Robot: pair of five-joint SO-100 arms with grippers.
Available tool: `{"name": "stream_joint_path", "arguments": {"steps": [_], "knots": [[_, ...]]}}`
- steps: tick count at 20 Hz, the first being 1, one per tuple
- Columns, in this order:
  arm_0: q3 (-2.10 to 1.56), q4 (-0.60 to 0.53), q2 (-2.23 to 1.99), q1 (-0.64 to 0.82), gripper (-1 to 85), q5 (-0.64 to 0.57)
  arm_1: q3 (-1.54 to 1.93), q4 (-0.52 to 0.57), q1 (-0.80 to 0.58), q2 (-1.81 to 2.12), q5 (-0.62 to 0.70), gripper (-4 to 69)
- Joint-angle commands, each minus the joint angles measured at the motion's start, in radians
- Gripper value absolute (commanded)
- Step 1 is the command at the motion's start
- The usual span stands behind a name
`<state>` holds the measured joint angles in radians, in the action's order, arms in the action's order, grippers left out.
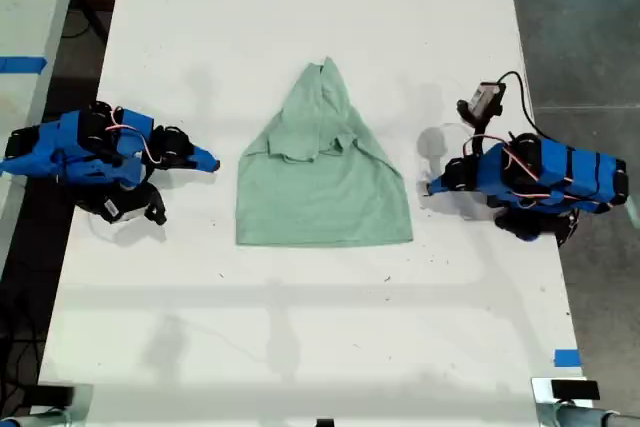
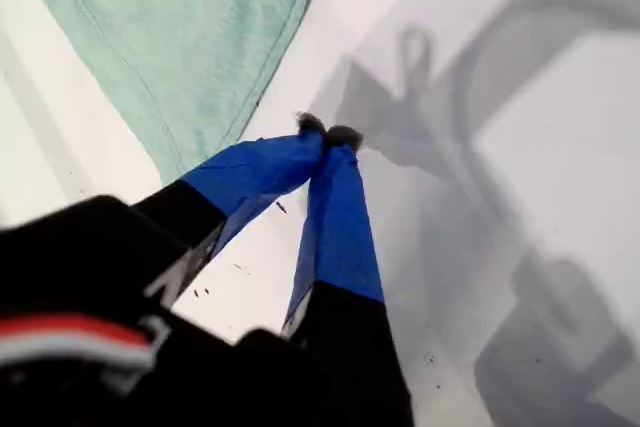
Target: Fold t shirt
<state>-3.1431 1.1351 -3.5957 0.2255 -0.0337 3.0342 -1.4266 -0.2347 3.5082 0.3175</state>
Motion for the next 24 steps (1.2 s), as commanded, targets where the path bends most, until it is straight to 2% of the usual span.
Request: {"name": "stream_joint_path", "arguments": {"steps": [1, 6, 11, 14, 24], "knots": [[-0.003, -0.029, -0.012, 0.000, 0.0, 0.005, 0.006, -0.006, 0.008, 0.005, -0.002, 0.3], [-0.009, -0.035, -0.012, 0.017, 0.0, 0.011, 0.008, -0.005, -0.018, 0.005, 0.029, 0.3], [-0.015, -0.043, -0.012, 0.017, 0.0, 0.012, 0.009, -0.008, 0.012, 0.005, -0.017, 0.3], [-0.017, -0.044, -0.012, 0.017, 0.0, 0.011, 0.014, -0.006, -0.046, 0.005, -0.012, 0.2], [-0.020, -0.048, -0.012, 0.020, 0.0, 0.011, 0.012, -0.008, -0.006, 0.005, -0.025, 0.2]]}}
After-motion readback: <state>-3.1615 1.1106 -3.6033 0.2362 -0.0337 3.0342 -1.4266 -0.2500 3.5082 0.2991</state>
